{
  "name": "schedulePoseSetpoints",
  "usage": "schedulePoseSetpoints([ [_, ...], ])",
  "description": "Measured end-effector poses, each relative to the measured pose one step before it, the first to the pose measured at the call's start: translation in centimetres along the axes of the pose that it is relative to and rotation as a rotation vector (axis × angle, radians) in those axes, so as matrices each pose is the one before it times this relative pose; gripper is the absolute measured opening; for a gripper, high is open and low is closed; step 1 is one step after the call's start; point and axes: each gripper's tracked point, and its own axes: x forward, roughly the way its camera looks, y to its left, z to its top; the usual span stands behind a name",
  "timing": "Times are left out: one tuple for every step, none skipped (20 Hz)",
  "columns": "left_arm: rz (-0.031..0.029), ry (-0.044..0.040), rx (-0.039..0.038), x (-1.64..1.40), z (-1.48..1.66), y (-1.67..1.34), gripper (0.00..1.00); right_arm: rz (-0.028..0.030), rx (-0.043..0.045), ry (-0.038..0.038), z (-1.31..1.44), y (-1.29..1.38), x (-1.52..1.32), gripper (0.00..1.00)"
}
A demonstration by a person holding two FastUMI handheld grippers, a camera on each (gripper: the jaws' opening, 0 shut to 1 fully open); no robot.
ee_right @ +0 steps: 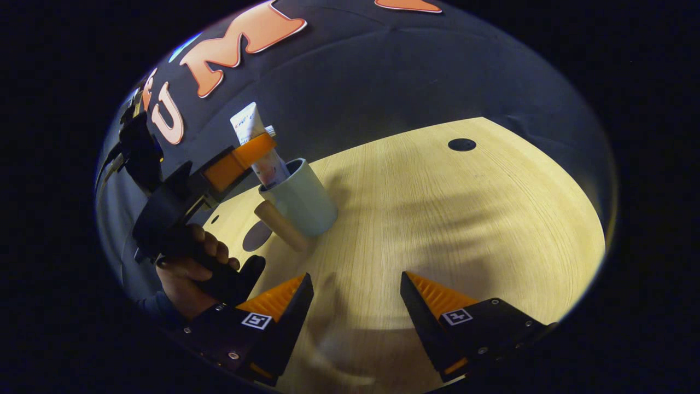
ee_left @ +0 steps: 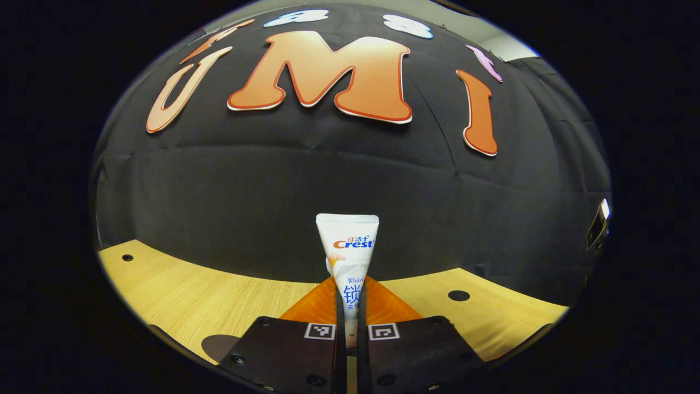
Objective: Put the toothbrush and toothpaste on the desktop into the cup, then pick up the cup and place it on the coaster on the desktop.
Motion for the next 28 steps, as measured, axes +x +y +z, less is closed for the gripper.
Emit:
schedulePoseSetpoints([
  [0.0101,0.00082,0.004,-0.106,-0.039,0.205,0.07,0.00071,-0.00382,0.00222,0.067,-0.027,-0.009,0.97],
  [-0.00101,0.00693,-0.00426,-0.11,-0.103,-0.011,0.07,-0.00174,-0.0065,0.00436,0.008,-0.101,-0.069,0.97],
  [-0.00265,0.00802,-0.01095,-0.086,-0.268,-0.122,0.08,0.00222,-0.00488,0.00291,0.11,0.024,0.008,0.97],
  [-0.00613,0.0115,-0.00865,-0.061,-0.218,-0.168,0.1,0.0017,-0.0025,0.00518,-0.031,-0.006,-0.071,0.97],
  [0.00279,0.01839,0.00495,-0.029,-0.509,-0.086,0.1,0.00574,-0.00021,0.00327,0.044,0.136,-0.007,0.97],
  [0.00862,0.01301,0.01232,-0.272,-0.232,0.074,0.1,0.00203,-0.00299,0.00225,0.01,0.003,0.019,0.97],
  [0.00253,0.00462,0.00695,0.048,-0.061,-0.009,0.12,0.00184,-0.00401,0.00055,0.01,-0.046,0.114,0.97],
  [0.00148,0.00374,0.00022,-0.242,0.118,0.008,0.12,0.00179,-0.00338,0.00114,-0.058,-0.077,-0.026,0.97],
  [0.00653,0.01152,0.00121,-0.079,-0.269,0.023,0.13,0.00086,-0.00069,0.00084,0.046,-0.007,-0.02,0.97],
  [0.00961,0.00696,0.00084,-0.281,-0.007,0.165,0.14,0.00119,0.00067,0.00252,-0.106,0.068,-0.112,0.97],
  [0.00528,0.00462,-0.00252,-0.045,-0.159,0.182,0.18,0.00136,0.00099,0.0024,0.0,0.05,-0.056,0.97],
  [0.0019,-0.00214,-0.00564,-0.146,0.156,0.027,0.21,0.00241,-0.00116,0.00346,-0.134,0.06,-0.011,0.97],
  [-0.00774,0.00372,-0.00591,-0.026,-0.042,-0.287,0.33,-0.00111,-0.00422,0.00102,-0.026,-0.062,-0.081,0.97],
  [0.00124,0.00285,0.00091,-0.269,0.236,0.033,0.41,-0.00045,-0.00491,0.00123,-0.093,-0.077,-0.087,0.97],
  [-0.00333,0.00802,0.00258,0.192,-0.347,0.006,0.67,-0.00122,-0.00554,0.00278,0.036,-0.015,0.011,0.97],
  [-0.00647,0.0079,0.00088,-0.13,-0.143,-0.094,0.74,0.00082,-0.00597,0.00083,-0.027,0.023,-0.178,0.97],
  [-0.0029,0.00558,-0.00015,-0.096,0.069,-0.152,0.8,-0.00305,-0.00606,-0.00023,0.039,-0.015,-0.07,0.97],
  [-0.00271,0.0016,0.00177,-0.308,0.207,0.029,0.85,-0.00051,-0.0047,-0.00337,-0.035,-0.102,-0.244,0.97],
  [0.00503,-0.00488,0.00805,-0.255,0.407,0.158,0.95,-0.00063,-0.00279,-0.00416,0.077,0.021,-0.099,0.97],
  [0.00174,-0.00584,0.00554,-0.072,0.327,0.111,0.96,0.00077,0.00079,-0.0045,0.162,0.148,-0.122,0.97],
  [0.00041,-0.00381,0.00328,-0.242,0.414,0.203,0.97,0.00136,0.00225,-0.0037,0.155,0.159,-0.182,0.97],
  [0.00333,-0.0041,0.00427,-0.365,0.523,0.22,0.97,0.00075,0.00081,-0.00128,0.186,0.259,-0.064,0.97],
  [0.00228,-0.00339,0.0038,-0.314,0.399,0.323,0.97,0.00226,-0.00179,-0.00127,0.187,0.309,-0.099,0.97],
  [0.00348,-0.00321,0.00264,-0.392,0.657,0.326,0.97,0.00002,-0.00412,-0.00191,0.169,0.441,-0.162,0.97],
  [0.00436,0.00013,0.00208,-0.496,0.712,0.366,0.97,0.00021,-0.00819,0.00195,0.272,0.395,-0.142,0.97],
  [0.00487,0.00218,0.00129,-0.645,0.686,0.331,0.97,0.002,-0.01294,-0.00053,0.25,0.546,-0.275,0.97],
  [0.00164,-0.00216,0.00126,-0.588,0.812,0.318,0.97,0.00386,-0.0134,-0.0077,0.494,0.555,-0.243,0.97],
  [0.00348,-0.0033,0.00365,-0.618,0.846,0.367,0.97,0.0025,-0.01063,-0.0072,0.473,0.639,-0.307,0.97],
])
